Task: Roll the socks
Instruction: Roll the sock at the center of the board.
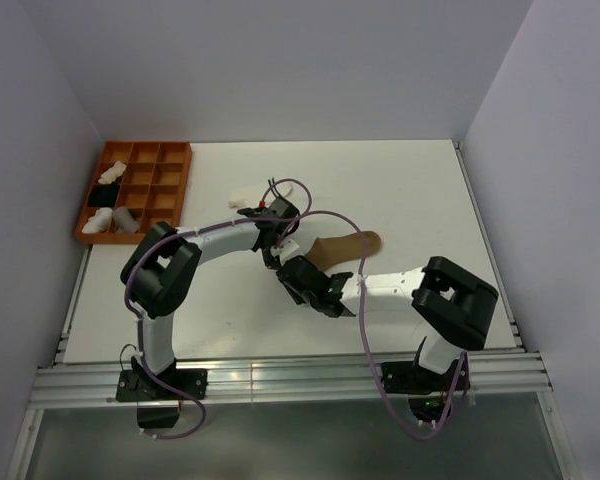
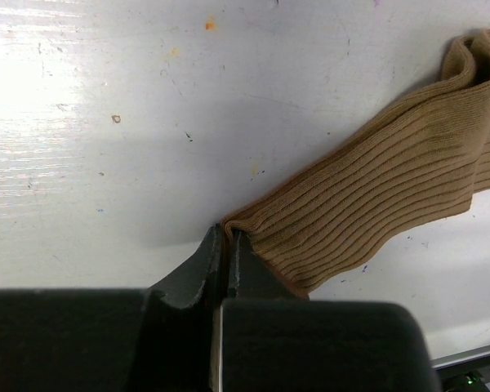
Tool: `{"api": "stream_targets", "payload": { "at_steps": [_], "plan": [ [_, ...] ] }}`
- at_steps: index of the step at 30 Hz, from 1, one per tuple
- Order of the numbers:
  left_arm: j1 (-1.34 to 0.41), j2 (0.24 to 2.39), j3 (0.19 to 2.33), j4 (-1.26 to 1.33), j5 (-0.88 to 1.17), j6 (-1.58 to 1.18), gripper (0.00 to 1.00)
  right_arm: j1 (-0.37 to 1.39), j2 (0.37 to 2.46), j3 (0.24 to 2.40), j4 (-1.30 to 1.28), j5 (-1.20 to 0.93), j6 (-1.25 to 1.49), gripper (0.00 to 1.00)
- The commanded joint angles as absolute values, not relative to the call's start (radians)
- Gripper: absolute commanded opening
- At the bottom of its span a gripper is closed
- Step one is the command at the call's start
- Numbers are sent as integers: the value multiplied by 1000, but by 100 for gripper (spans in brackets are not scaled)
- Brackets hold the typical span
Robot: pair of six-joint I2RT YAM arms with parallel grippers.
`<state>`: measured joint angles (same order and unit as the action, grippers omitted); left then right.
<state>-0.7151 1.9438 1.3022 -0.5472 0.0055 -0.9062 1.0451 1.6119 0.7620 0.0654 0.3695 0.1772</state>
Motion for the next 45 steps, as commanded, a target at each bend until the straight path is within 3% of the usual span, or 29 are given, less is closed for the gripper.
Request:
{"api": "stream_targets", "payload": {
  "at_steps": [1, 13, 15, 17, 19, 23, 27, 31, 38, 45],
  "plan": [
    [-721, 1980, 1305, -612, -12, -876, 0, 1058, 1646, 802, 35, 405, 178, 41],
    [-721, 1971, 1298, -601, -9, -877, 6, 1074, 1758, 847, -69, 448, 210, 40],
    [-719, 1965, 1299, -603, -9, -876, 10, 1074, 1775, 851, -84, 459, 221, 31],
    [-716, 1953, 1289, -598, -24, -885, 13, 1072, 1773, 847, -97, 456, 232, 13],
    [-706, 1919, 1269, -588, -38, -900, 17, 1068, 1758, 830, -87, 427, 239, 4],
    [-672, 1826, 1201, -531, -57, -940, 32, 1034, 1701, 815, -71, 280, 255, 0],
    [-632, 1711, 1160, -508, -95, -968, 55, 970, 1657, 815, -45, 54, 281, 0],
    [-586, 1611, 1103, -482, -142, -999, 71, 867, 1651, 821, -8, -254, 348, 0],
    [-565, 1467, 935, -355, -98, -1042, 73, 663, 1730, 804, 144, -677, 500, 0],
    [-636, 1431, 822, -227, -48, -1084, 70, 557, 1854, 792, 290, -883, 612, 0]
  ]
}}
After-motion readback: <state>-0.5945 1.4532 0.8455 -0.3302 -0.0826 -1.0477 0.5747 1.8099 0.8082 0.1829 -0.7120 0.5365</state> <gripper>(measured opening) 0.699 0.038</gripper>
